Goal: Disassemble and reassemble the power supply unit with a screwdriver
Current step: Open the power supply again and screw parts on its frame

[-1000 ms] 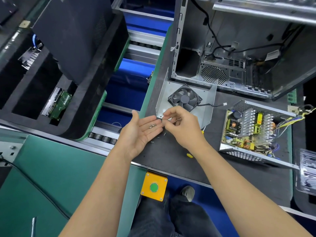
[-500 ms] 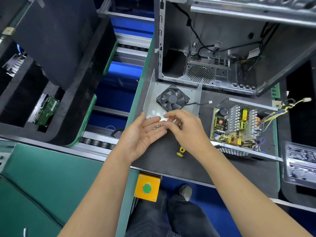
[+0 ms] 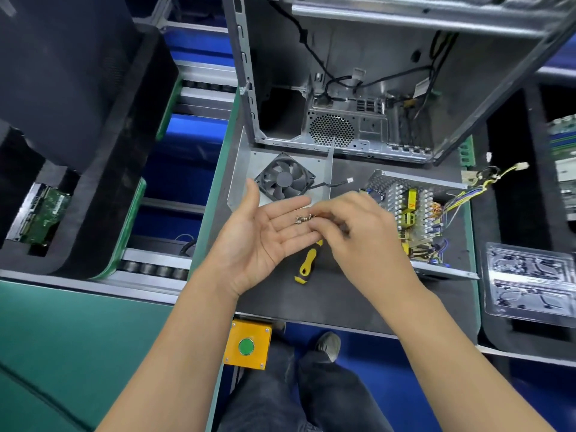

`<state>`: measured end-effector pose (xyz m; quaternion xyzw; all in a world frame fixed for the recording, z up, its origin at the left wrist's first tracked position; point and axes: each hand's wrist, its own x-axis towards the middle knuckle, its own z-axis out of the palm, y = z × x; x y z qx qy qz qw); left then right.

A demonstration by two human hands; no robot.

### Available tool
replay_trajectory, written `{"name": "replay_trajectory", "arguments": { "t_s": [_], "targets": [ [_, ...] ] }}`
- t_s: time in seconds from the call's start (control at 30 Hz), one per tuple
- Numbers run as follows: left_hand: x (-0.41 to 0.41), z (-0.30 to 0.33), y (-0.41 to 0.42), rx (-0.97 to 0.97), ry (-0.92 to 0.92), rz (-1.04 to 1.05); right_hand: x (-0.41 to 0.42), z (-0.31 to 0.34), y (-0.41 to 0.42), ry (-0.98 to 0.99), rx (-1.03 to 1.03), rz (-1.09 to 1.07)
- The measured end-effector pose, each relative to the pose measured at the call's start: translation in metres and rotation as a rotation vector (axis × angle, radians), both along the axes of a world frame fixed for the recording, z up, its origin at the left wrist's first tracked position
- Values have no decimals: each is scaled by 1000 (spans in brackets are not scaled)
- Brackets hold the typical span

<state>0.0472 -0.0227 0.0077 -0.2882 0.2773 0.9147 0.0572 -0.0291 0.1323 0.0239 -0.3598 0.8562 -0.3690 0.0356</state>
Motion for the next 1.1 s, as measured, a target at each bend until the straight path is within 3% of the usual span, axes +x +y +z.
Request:
{"name": "replay_trajectory", "arguments": {
  "t_s": [0.27,0.5,0.83,1.1],
  "targets": [
    [-21,11,23,26,51,-35,-19,9,24,65,-17,11],
    [-35,12,40,30,23,-78,-35,6,42,32,107,74],
    [-52,11,58,43,9,-86,-52,5,60,-299,-48,-37],
    [-57,1,76,-154,-19,-97,-55,-9,61,-529,-154,-94]
  ]
}}
